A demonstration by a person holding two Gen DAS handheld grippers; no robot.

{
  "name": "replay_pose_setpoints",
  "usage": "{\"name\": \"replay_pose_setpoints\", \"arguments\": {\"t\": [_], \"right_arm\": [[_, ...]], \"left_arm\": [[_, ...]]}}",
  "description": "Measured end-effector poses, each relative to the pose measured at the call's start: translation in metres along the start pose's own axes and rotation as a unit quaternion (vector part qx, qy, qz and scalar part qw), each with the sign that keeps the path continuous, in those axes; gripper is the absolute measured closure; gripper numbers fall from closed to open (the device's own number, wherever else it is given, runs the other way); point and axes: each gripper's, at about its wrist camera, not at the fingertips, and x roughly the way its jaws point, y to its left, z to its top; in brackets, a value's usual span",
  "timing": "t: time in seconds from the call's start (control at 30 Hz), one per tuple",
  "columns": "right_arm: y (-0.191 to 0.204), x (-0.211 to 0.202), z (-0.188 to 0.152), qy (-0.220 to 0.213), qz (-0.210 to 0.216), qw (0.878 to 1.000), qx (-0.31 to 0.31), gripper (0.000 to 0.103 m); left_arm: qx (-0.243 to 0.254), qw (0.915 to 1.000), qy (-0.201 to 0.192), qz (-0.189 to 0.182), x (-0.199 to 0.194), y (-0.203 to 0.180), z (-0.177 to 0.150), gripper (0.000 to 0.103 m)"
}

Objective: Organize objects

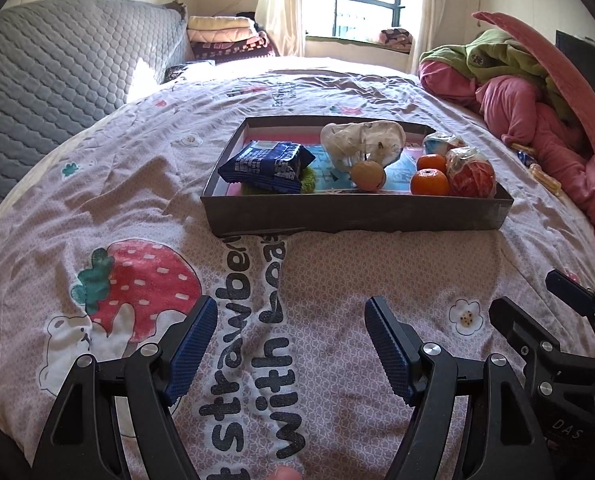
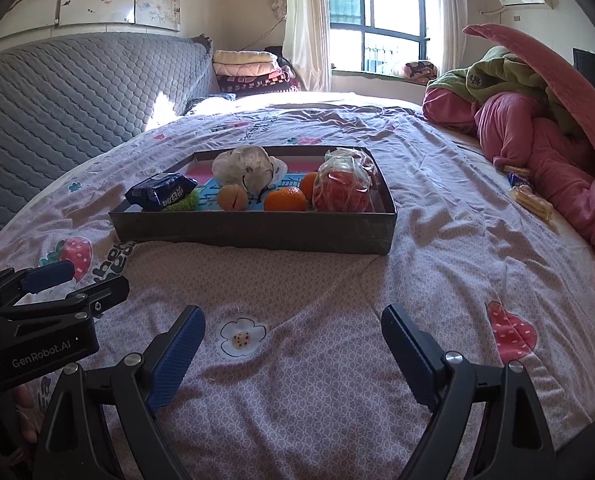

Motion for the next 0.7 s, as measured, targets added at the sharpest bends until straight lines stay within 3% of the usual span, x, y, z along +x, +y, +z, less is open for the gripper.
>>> {"name": "replay_pose_setpoints", "arguments": {"t": [0.7], "right_arm": [[0.005, 0.003, -0.004, 0.005, 0.007, 1.000, -0.005, 0.013]], "left_arm": [[0.005, 1.0000, -0.007, -0.003, 0.000, -0.003, -0.002, 0.026]]}}
